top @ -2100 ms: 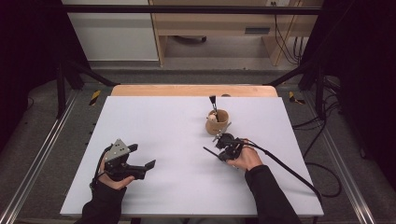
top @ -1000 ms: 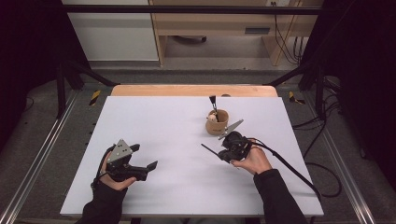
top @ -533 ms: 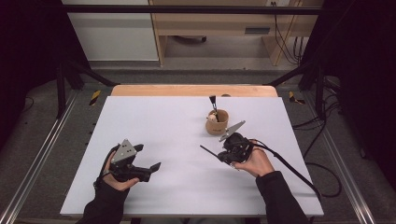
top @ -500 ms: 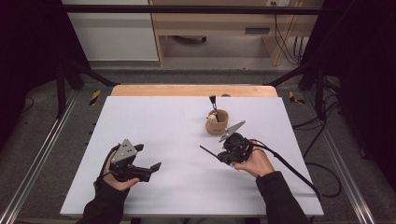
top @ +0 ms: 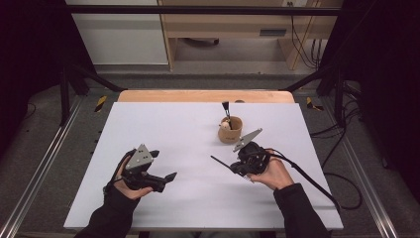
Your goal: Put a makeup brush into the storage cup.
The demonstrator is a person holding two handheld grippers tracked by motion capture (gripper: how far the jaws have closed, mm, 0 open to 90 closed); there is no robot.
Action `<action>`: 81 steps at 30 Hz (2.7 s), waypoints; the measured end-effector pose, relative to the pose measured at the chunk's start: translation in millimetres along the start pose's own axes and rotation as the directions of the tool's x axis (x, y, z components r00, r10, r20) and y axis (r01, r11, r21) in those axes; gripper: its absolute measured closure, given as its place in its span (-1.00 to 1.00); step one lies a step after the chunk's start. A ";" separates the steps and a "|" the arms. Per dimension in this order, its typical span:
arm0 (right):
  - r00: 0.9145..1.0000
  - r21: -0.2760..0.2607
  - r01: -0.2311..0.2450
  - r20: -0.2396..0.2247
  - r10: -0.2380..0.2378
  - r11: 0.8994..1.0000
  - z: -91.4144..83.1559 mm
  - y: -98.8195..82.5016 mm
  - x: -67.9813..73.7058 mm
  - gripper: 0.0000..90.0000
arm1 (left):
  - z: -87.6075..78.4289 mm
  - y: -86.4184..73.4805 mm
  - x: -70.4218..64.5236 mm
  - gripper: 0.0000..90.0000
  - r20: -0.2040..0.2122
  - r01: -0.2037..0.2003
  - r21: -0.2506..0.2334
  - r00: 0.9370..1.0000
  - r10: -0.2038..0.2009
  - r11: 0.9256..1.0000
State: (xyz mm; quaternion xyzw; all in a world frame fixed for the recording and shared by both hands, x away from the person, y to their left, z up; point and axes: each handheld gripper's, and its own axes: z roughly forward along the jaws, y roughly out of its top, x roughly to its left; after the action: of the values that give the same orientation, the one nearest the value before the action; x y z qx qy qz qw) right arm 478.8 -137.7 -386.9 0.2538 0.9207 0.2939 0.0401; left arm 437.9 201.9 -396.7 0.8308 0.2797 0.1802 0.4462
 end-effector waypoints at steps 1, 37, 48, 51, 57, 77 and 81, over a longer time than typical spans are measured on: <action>1.000 -0.001 -0.003 0.001 0.003 1.000 -0.5 0.4 1.0 0.90 | 0.8 1.9 -0.6 -0.86 0.002 -0.010 0.007 1.000 0.010 1.000; 0.995 0.024 0.075 -0.074 -0.073 0.997 -1.9 13.9 23.0 0.90 | 31.3 42.1 -37.2 -0.85 0.089 -0.270 0.137 0.962 0.259 0.953; 0.991 0.026 0.090 -0.097 -0.087 0.996 0.9 15.4 27.7 0.90 | 38.0 43.9 -46.3 -0.82 0.127 -0.340 0.139 0.938 0.324 0.930; 0.990 0.032 0.095 -0.103 -0.092 0.995 2.5 16.7 29.4 0.90 | 39.6 44.3 -49.4 -0.81 0.133 -0.370 0.143 0.926 0.352 0.918; 0.989 0.043 0.102 -0.115 -0.097 0.994 6.4 18.4 31.0 0.90 | 43.0 44.6 -54.9 -0.77 0.142 -0.400 0.145 0.914 0.381 0.905; 0.987 0.055 0.098 -0.135 -0.090 0.994 13.7 18.3 33.4 0.90 | 55.9 45.5 -69.2 -0.57 0.177 -0.526 0.159 0.848 0.500 0.836; 0.986 0.062 0.093 -0.144 -0.083 0.994 13.9 18.7 34.4 0.90 | 59.0 45.5 -72.6 -0.50 0.183 -0.537 0.162 0.841 0.509 0.828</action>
State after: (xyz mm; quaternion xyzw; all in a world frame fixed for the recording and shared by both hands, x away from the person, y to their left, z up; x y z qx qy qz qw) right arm 460.3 -100.4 -385.2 0.1926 0.9410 0.2775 -0.0206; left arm 427.7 98.4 -393.6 0.9273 0.0281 0.2103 0.3083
